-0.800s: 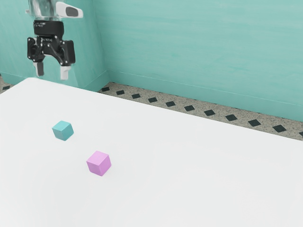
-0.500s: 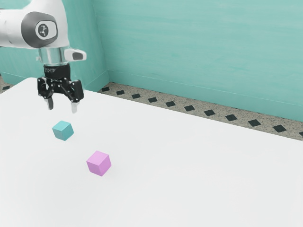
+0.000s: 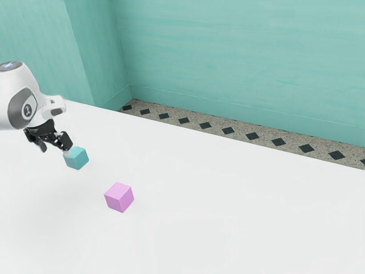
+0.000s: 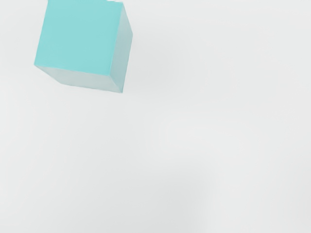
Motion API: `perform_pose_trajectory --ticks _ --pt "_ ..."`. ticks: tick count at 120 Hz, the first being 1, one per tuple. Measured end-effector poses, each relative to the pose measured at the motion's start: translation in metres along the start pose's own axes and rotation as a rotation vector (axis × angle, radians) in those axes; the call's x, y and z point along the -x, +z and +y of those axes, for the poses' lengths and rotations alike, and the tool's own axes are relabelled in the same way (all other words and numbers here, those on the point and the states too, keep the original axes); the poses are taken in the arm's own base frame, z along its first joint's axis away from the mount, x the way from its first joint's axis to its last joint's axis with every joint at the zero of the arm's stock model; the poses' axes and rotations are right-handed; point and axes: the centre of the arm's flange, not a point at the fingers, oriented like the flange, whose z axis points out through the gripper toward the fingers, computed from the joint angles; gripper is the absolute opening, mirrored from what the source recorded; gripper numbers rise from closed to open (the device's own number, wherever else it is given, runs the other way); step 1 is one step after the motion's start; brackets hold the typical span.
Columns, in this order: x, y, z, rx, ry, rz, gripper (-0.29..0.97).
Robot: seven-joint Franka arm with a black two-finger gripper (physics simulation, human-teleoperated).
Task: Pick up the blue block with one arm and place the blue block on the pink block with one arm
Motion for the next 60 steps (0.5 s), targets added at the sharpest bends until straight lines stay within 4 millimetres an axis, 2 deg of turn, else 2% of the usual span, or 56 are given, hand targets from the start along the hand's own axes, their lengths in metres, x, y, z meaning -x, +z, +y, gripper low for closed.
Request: perform_pose_trajectory --ticks 20,26,42,60 --pt "0.002 0.032 -0.032 0.032 0.055 0.048 0.67" --pt "0.000 0.039 -0.031 0.040 0.086 0.062 0.67" --pt "-0.013 0.053 -0.008 0.062 0.180 0.105 0.67" --pt "-0.008 0.072 -0.037 0.066 0.163 0.128 0.67"
